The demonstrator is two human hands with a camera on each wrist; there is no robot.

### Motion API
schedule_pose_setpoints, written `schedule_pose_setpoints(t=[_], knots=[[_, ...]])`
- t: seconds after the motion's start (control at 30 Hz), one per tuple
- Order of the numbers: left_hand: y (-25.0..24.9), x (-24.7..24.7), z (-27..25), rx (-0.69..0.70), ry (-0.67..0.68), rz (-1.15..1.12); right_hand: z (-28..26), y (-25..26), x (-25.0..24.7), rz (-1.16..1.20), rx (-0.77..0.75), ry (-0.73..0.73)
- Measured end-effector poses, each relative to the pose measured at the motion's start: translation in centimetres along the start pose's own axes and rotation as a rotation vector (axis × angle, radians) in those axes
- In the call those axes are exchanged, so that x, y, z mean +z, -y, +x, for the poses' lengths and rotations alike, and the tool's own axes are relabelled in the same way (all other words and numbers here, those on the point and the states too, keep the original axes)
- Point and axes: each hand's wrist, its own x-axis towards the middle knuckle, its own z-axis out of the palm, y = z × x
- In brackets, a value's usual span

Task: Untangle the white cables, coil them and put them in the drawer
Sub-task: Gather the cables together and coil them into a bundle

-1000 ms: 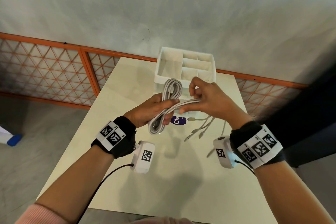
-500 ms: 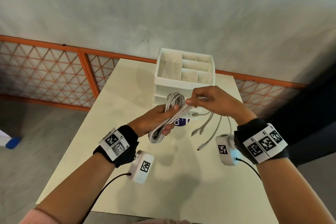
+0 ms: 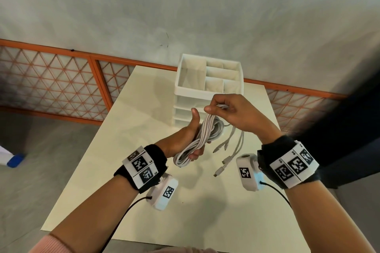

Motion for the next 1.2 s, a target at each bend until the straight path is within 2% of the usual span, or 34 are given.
schedule_pose_setpoints(t=[0.1,0.3,0.47,0.63,0.8,0.93,1.2], knots=[[-0.2,0.1,-0.2,0.014,0.05,0.024,0.1,-0.5,0.3,0.048,0.042,-0.016],[-0.3,0.1,-0.7,0.03,-0.015,0.115,0.3,-1.3,0.5,0.079,0.08,-0.028],[0.1,-1.2,-0.7,0.052,-0.052,0.066,0.3,-3.0,0.2,0.075,0.13,-0.153],[0.6,-3.3,-0.6,0.113,-0.158,-0.106,-0.6,-5.1,-0.3,0.014,0.167,-0.143],[0.1,-2.9,0.3,0.198,-0.204,-0.203,-1.1,-4.3,4.3,0.012,0.153,-0.199],[-0.1,-2.8,0.9,0.299,-0.256,-0.157,-1.0,-2.5,7.1,0.044,0.183,-0.133],[-0.1,-3.0,1.1,0.356,-0.308,-0.116,-0.7,-0.3,6.6,0.039,0.099,0.027]])
